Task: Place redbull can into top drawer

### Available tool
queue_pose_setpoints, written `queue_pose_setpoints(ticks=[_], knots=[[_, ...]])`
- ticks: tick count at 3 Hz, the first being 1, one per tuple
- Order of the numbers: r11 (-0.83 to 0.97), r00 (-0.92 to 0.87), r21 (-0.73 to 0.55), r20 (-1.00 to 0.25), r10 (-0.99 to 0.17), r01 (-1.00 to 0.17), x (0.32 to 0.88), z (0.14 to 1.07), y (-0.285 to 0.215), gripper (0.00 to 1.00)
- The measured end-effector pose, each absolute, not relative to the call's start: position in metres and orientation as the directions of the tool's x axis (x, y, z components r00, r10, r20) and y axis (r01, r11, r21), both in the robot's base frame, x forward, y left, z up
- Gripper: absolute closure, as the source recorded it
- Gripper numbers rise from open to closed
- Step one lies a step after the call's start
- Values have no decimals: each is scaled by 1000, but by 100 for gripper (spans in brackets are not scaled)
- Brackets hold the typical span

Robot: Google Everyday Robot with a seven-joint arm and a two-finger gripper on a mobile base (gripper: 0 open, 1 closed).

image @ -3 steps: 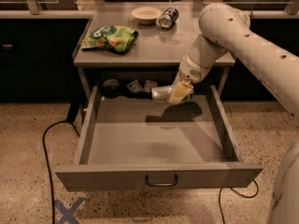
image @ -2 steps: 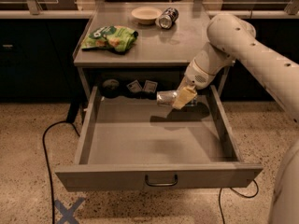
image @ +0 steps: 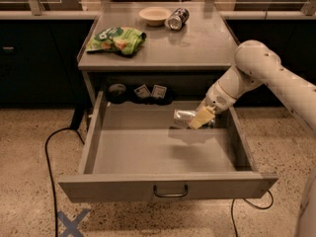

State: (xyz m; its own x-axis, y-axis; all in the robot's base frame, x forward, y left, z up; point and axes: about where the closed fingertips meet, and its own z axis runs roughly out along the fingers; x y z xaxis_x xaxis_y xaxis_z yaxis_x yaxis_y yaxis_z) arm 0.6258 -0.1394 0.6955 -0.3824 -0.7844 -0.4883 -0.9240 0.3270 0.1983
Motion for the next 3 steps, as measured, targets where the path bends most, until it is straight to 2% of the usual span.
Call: queue_pose_setpoints(ticks=[1,3], knots=[[311,-398,253,-476,-784,-916,605,669,-137,100],[295,-381,248,-468,-798,-923,608,653,-127,100]])
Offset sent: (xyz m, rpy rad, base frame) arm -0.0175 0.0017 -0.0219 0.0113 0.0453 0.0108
